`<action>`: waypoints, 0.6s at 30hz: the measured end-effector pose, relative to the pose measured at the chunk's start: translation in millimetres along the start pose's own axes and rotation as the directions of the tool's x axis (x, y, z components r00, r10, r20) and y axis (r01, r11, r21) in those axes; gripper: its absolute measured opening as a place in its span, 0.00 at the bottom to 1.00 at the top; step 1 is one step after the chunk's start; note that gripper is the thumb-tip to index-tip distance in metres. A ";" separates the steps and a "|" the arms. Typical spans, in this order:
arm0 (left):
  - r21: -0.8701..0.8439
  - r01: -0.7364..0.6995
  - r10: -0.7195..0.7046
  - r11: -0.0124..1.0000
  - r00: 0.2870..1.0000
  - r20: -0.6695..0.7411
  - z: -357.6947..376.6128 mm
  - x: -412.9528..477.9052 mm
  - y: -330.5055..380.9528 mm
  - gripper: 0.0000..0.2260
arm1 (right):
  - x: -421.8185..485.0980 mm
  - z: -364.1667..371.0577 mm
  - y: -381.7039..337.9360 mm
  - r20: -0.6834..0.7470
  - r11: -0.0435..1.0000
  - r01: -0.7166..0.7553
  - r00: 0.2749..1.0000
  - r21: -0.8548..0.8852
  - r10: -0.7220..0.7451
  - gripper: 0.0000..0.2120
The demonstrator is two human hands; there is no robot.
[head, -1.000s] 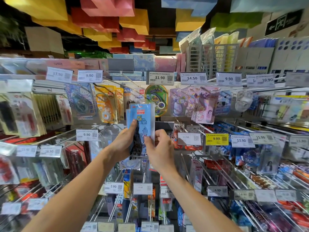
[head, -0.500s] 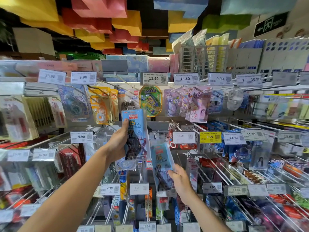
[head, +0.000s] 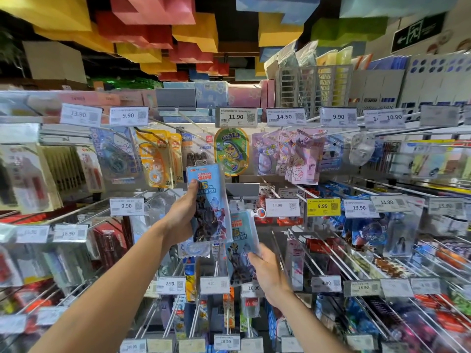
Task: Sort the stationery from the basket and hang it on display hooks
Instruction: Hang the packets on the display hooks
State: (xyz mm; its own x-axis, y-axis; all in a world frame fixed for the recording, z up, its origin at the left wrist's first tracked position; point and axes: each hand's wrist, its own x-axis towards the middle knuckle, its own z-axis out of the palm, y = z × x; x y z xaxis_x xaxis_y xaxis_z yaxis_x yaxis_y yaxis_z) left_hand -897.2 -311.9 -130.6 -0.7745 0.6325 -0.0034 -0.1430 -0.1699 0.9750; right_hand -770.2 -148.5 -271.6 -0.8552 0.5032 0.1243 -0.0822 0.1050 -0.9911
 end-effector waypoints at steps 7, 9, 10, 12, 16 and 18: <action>0.004 -0.002 0.002 1.000 1.000 0.017 -1.2 -0.3 -0.3 0.29 | 2.6 7.7 25.3 -0.017 0.995 -0.061 0.998 0.076 0.062 0.21; 0.005 -0.002 0.001 1.000 1.000 0.024 -2.0 -0.4 -0.6 0.30 | 6.6 9.7 34.6 -0.036 0.993 -0.037 0.998 0.113 0.041 0.27; 0.003 0.001 -0.001 1.000 1.000 0.025 -2.6 0.1 -0.8 0.30 | 4.2 10.8 32.8 -0.036 0.991 -0.024 0.999 0.128 0.029 0.27; 0.003 0.006 -0.006 1.000 1.000 0.025 -2.8 0.5 -0.6 0.30 | -3.7 11.4 21.1 -0.045 0.990 -0.002 0.999 0.142 0.008 0.25; 0.011 0.014 -0.014 1.000 1.000 0.021 -1.9 1.2 -0.7 0.29 | -3.1 6.9 26.8 -0.061 0.985 0.025 0.998 0.171 -0.015 0.26; 0.019 0.013 -0.013 1.000 1.000 0.021 -2.0 1.1 -0.6 0.30 | -1.8 6.8 30.8 -0.081 0.982 0.033 0.997 0.184 -0.018 0.26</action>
State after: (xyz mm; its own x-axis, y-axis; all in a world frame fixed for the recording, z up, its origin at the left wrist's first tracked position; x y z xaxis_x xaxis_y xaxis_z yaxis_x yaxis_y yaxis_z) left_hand -899.2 -312.6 -131.7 -0.7596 0.6503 -0.0113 -0.1410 -0.1477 0.9789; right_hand -774.7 -152.0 -302.7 -0.8092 0.5692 0.1460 -0.2034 -0.0382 -0.9784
